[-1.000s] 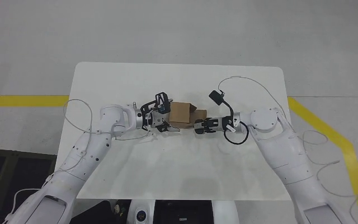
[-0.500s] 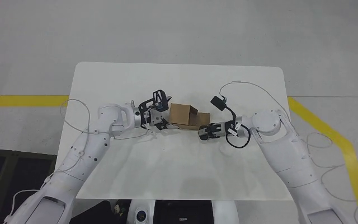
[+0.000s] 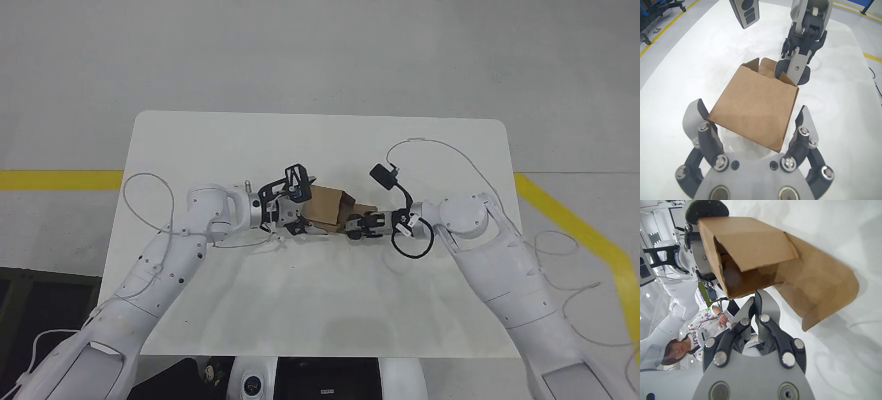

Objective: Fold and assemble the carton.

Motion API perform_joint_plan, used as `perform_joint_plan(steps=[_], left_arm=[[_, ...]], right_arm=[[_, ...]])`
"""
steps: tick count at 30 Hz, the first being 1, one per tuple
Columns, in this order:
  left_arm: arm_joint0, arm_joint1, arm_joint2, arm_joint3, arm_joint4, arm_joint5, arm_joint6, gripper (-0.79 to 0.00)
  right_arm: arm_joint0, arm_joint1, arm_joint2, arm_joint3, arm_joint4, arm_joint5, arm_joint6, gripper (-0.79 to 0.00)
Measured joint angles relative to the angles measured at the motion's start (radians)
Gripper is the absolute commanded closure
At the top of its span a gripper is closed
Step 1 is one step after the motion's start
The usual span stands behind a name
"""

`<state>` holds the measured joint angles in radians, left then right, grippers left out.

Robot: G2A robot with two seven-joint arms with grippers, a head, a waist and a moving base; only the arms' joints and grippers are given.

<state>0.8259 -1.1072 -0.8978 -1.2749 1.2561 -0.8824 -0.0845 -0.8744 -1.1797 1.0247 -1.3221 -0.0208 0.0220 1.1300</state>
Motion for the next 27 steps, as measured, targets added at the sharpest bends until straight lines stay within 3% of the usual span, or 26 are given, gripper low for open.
perform_joint_plan(steps=[21,27], left_arm=[[-0.003,-0.006,0.004,0.005,0.021,-0.015,-0.013,-0.785],[0.001,-0.008,0.0,0.003,0.013,0.007,-0.03,-0.785]], right_arm=[[0.128,-0.056,-0.131,0.191,0.08,-0.164,-0.047,0.0],[0.128,-0.045,-0.107,0.194,0.077,-0.188,0.001,0.0]])
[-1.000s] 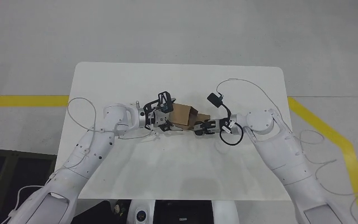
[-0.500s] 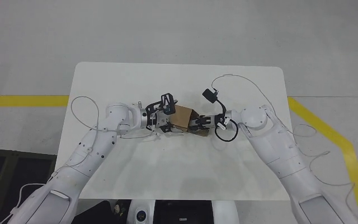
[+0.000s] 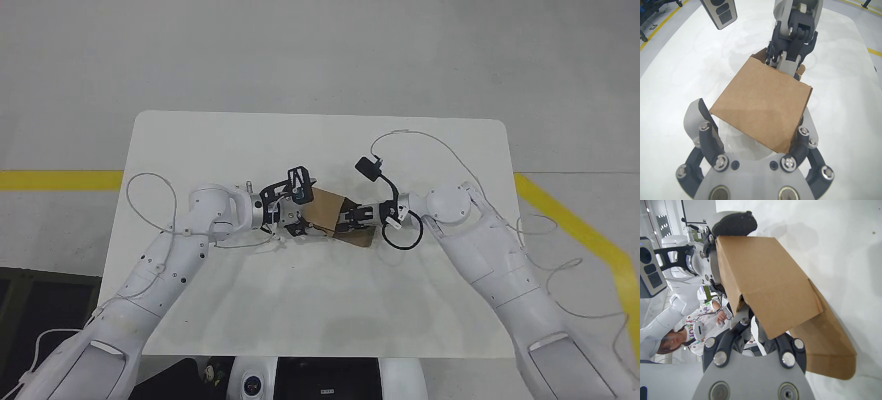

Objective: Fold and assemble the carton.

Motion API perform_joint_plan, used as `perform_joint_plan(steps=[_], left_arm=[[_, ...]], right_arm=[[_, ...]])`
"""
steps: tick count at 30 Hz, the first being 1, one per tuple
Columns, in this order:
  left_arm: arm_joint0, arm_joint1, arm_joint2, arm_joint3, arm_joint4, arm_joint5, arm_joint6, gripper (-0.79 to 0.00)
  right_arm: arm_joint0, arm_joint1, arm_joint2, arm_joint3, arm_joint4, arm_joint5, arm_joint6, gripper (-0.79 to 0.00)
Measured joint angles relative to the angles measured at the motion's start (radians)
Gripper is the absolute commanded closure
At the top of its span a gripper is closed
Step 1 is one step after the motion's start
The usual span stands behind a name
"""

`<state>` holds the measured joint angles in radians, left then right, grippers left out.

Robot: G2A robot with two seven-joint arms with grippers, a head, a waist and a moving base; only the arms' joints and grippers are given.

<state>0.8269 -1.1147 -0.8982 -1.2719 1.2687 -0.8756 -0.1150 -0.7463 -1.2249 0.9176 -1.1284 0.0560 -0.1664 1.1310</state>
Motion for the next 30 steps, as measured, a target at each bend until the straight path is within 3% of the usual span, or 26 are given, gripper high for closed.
perform_joint_plan(steps=[13,23,30], left_arm=[[0.009,-0.001,-0.009,-0.008,-0.006,0.008,-0.017,-0.785],[0.012,-0.002,-0.016,-0.005,-0.013,0.009,-0.022,-0.785],[0.011,-0.003,-0.018,-0.005,-0.023,0.006,-0.032,-0.785]], right_arm=[[-0.093,0.076,0.168,-0.166,-0.138,0.108,0.046,0.0],[-0.036,0.06,0.109,-0.105,-0.168,0.032,-0.02,0.0],[0.01,0.047,0.053,-0.056,-0.142,-0.013,0.049,0.0]])
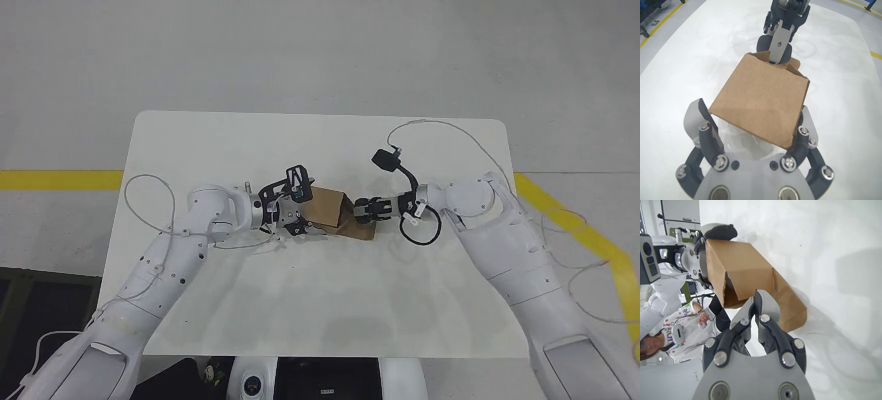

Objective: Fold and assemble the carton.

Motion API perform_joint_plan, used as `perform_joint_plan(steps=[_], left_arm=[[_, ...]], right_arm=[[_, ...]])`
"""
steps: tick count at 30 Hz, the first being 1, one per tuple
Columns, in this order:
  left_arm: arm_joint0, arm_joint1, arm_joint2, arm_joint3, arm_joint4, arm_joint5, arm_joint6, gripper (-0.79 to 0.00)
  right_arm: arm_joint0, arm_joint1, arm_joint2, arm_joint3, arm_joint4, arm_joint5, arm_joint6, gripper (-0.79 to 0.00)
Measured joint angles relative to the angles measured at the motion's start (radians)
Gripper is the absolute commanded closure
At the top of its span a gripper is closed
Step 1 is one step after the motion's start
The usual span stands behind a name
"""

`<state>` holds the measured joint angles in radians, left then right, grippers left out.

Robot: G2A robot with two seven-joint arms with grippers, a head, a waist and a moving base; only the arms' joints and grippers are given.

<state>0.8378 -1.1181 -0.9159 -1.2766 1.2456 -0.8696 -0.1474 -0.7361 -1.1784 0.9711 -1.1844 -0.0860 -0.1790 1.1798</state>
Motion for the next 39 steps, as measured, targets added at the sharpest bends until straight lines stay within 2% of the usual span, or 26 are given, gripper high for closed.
perform_joint_plan(steps=[6,21,39], left_arm=[[0.0,-0.002,0.001,-0.001,-0.001,-0.001,-0.004,-0.785],[0.003,-0.003,-0.002,-0.007,0.009,0.003,-0.01,-0.785],[0.01,-0.004,-0.004,-0.015,0.018,-0.001,-0.017,-0.785]], right_arm=[[0.005,-0.005,-0.021,0.008,0.016,0.009,0.012,0.0],[-0.008,-0.029,-0.066,0.03,0.094,0.053,-0.07,0.0],[0.066,-0.088,-0.166,0.146,0.178,-0.019,-0.107,0.0]])
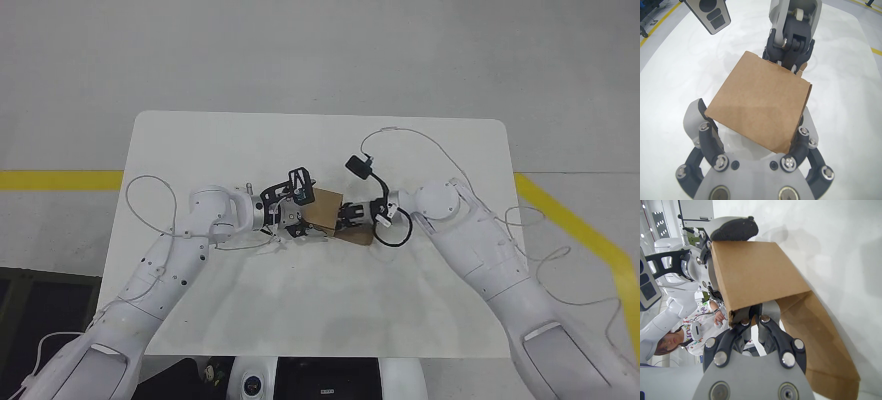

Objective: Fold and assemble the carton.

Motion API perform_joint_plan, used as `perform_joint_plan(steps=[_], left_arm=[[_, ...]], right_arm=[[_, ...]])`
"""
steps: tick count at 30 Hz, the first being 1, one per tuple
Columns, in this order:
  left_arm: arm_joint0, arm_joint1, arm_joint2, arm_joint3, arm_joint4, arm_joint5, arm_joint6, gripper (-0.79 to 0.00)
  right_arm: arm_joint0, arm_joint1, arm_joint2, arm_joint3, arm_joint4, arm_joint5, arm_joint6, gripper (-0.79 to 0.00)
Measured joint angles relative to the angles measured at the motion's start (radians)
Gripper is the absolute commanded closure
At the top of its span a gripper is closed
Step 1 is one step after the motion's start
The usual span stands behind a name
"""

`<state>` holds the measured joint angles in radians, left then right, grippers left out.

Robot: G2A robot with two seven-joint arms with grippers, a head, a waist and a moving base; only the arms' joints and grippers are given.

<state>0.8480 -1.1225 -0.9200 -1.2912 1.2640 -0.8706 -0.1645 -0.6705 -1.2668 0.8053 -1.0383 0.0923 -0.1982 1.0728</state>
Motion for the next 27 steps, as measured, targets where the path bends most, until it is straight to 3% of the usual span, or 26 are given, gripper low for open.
perform_joint_plan(steps=[17,27], left_arm=[[0.007,-0.001,-0.004,-0.007,-0.005,-0.003,-0.008,-0.785],[0.011,0.0,-0.012,-0.009,-0.007,0.001,-0.011,-0.785]], right_arm=[[0.018,-0.018,-0.007,0.062,0.026,-0.067,0.012,0.0],[-0.024,0.043,0.11,-0.003,-0.052,0.0,0.068,0.0]])
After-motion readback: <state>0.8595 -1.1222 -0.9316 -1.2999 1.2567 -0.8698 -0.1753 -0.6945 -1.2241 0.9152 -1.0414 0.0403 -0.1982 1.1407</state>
